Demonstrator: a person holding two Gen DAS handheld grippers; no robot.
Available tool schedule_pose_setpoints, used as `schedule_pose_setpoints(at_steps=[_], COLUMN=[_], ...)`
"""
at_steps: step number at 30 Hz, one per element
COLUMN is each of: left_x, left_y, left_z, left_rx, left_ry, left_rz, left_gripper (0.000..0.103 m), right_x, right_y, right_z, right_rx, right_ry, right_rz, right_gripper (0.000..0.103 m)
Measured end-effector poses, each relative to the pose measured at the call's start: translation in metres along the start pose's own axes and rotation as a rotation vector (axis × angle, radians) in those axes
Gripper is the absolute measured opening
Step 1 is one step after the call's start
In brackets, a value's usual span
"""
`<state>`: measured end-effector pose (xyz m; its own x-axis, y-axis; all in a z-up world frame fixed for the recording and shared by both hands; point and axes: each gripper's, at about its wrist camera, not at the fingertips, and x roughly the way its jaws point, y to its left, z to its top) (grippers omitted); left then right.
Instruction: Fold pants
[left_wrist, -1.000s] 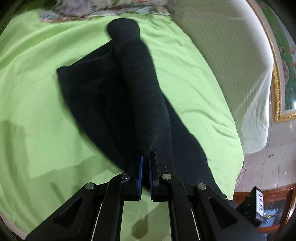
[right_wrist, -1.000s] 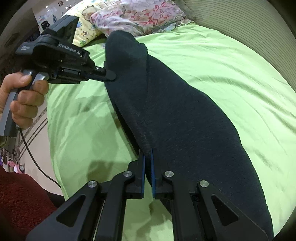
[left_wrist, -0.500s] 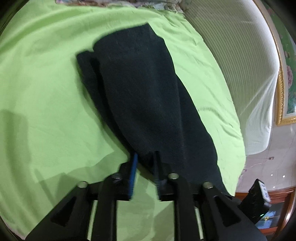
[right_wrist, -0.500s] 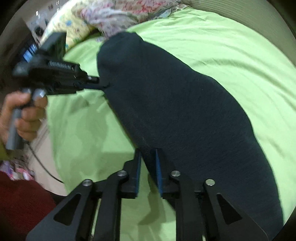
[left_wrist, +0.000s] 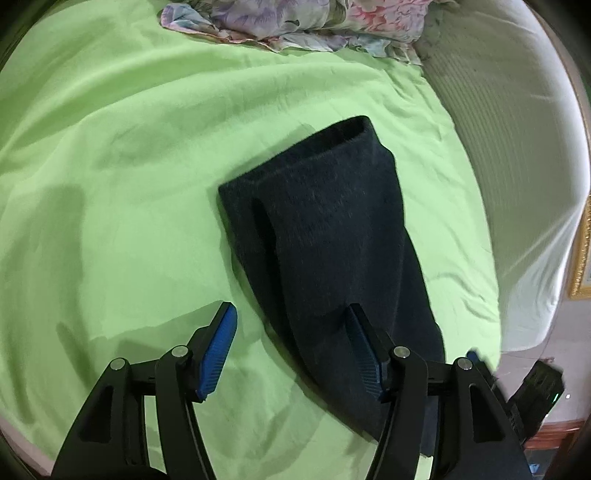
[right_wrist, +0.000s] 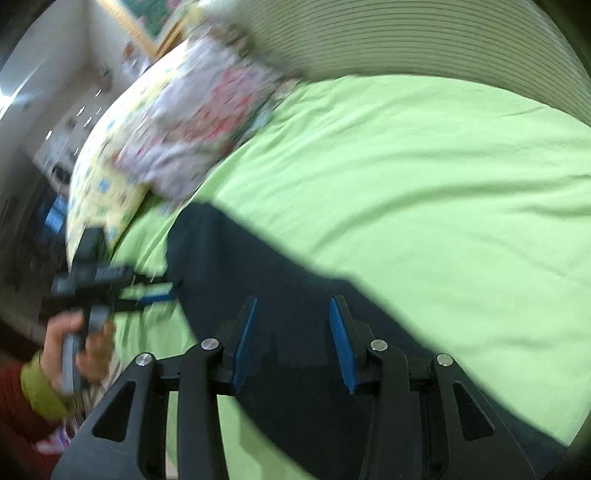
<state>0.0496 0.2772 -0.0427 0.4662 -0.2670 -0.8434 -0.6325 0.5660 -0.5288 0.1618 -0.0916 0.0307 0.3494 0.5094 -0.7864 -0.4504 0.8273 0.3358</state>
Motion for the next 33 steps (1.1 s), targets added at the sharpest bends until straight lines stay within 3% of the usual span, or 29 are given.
schedule_pose_setpoints(at_steps=[4,9,13,14,16,18,21,25,29,33], left_x=[0.005,0.010,0.015,0.016,0.019,0.024,0.014,-0.023,-0.048,-0.034], left_y=[0.004,0.006,0.002,0.001,0.000,0.003,0.007,-0.008,-0.013,-0.013], left_z=[0.009,0.014,0.017,0.018,0.020,0.022,0.021,0.009,-0.001,0.001], left_rx=[-0.008,0.002,0.018,0.020,0.014,0.006,-0.006,0.096,0.162,0.230], left_ry=[-0.015,-0.042,-0.073,-0.081,-0.100,-0.100,-0.116,-0.179,-0.206,-0.185], left_rz=[0.009,0.006,-0.004,-0.011,-0.039,-0.074,-0.140,-0.173,-0.216,-0.122], left_gripper=[0.062,0.062,0.060,0.060,0.051,0.033,0.016,0.013,0.012,0.011], right_x=[0.035,0.081,0.087,0.089,0.090,0.087,0.069,0.034,0.035,0.065], right_y=[-0.022,-0.026,-0.021,-0.017,-0.005,0.004,0.013,0.014,0.002,0.009], right_z=[0.022,0.016,0.007,0.006,0.002,-0.001,-0.002,0.008,0.011,0.011], right_rx=[0.034,-0.033,-0.057,-0.075,-0.157,-0.223,-0.268,-0.295,-0.266,-0.261], right_ry=[0.085,0.250,0.258,0.269,0.287,0.280,0.238,0.135,0.118,0.144], right_rz=[-0.025,-0.040,-0.011,-0.006,-0.011,-0.050,-0.070,-0.095,-0.116,-0.182], right_gripper=[0.041,0.041,0.042,0.041,0.021,0.016,0.012,0.011,0.011,0.011])
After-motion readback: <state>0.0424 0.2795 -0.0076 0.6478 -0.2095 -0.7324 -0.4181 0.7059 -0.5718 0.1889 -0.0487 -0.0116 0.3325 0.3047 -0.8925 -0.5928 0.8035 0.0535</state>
